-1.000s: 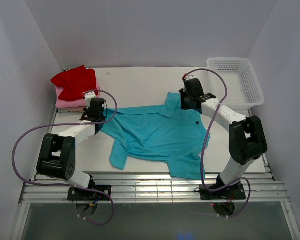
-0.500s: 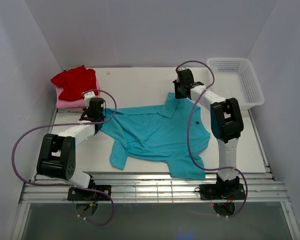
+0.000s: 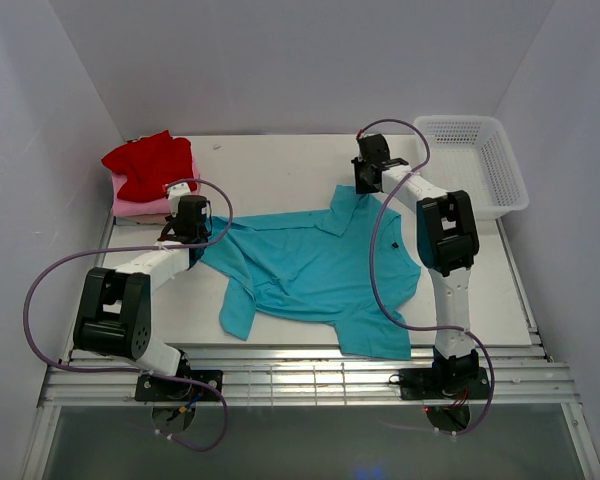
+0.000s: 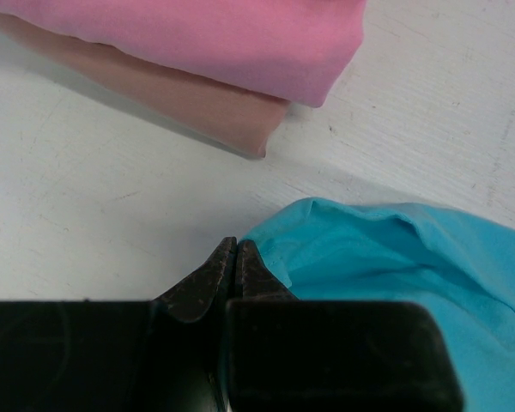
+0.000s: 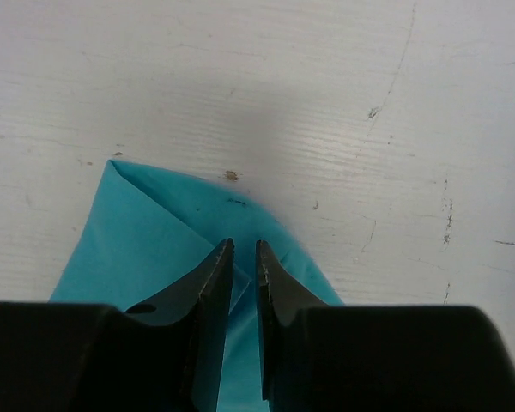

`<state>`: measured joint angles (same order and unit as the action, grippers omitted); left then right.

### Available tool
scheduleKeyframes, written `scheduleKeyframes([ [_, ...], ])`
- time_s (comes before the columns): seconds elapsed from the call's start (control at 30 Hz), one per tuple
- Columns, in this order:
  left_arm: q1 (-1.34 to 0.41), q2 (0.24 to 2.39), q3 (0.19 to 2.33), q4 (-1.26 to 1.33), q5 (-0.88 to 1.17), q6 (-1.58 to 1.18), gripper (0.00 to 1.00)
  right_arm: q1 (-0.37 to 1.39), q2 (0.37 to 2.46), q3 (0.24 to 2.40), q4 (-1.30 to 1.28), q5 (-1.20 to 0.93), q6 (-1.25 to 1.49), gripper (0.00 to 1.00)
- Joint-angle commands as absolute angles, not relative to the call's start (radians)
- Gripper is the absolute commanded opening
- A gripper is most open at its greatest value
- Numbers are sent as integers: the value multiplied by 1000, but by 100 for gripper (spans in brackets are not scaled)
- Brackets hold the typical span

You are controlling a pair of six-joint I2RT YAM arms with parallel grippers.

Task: Fold and stack the t-shirts
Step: Flatten the tshirt out

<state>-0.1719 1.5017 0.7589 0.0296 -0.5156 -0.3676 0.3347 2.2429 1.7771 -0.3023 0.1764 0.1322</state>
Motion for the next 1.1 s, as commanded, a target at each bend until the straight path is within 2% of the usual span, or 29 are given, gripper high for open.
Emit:
scheduleKeyframes([
  [0.0,-164,1457,746,40,-514,-368,11,328,2270,1815,-334,179,112,23],
  [1.07,-153,1445,733,45,-508,-371,11,325,2197,1746,-331,114,117,26],
])
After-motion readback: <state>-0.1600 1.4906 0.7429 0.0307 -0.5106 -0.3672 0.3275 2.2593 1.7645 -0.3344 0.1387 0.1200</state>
